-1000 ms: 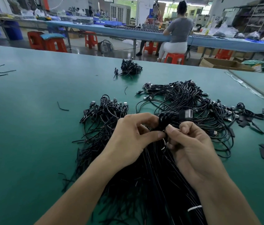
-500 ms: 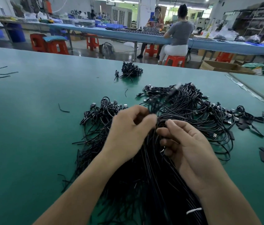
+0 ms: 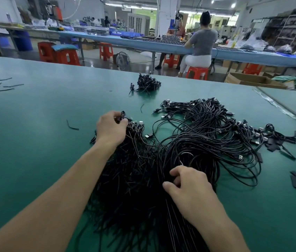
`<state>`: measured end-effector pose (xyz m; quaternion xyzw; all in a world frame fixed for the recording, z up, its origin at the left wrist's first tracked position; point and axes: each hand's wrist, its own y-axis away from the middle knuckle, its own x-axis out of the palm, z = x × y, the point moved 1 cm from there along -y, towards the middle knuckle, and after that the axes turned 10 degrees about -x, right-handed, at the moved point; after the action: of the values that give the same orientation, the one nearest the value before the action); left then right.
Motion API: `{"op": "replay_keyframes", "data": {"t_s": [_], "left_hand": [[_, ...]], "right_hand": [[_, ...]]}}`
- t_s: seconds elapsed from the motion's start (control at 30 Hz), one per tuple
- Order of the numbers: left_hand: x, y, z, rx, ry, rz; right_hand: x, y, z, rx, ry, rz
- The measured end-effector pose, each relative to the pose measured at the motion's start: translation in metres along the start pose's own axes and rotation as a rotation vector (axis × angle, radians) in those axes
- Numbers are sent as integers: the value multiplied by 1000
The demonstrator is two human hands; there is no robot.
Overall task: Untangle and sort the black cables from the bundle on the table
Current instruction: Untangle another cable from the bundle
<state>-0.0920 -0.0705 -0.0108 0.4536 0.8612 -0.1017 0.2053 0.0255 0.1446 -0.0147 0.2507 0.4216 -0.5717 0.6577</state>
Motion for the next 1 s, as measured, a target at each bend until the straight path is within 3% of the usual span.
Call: {"op": "replay_keyframes", "data": {"t_s": [0.13, 0.23, 0.33, 0.43, 0.53, 0.63, 0.73, 0.8, 0.93, 1.0], "left_hand": [[1, 16, -11, 30, -305, -115], [1, 43, -21, 264, -253, -195], [13, 71, -32, 418, -233, 25], [29, 89, -33, 360, -364, 261], [35, 97, -29, 319, -297, 262], [33, 94, -28, 247, -105, 269], [27, 96, -37, -31, 240, 572], [20, 99, -40, -141, 387, 716], [14, 109, -35, -8, 323, 831], [15, 112, -32, -25, 366, 826]], "right_hand": [[2, 0, -1, 34, 36, -84], [4, -1, -6, 61, 70, -100], [8, 0, -7, 63, 127, -70], [6, -1, -7, 40, 127, -94], [-3, -5, -6, 13, -76, -201], [-18, -6, 7, -153, -268, -284], [-26, -3, 17, -311, -382, -146], [-25, -1, 20, -301, -396, 32], [-22, 0, 11, -189, -374, 283], [-23, -3, 3, -60, -420, 269]]}}
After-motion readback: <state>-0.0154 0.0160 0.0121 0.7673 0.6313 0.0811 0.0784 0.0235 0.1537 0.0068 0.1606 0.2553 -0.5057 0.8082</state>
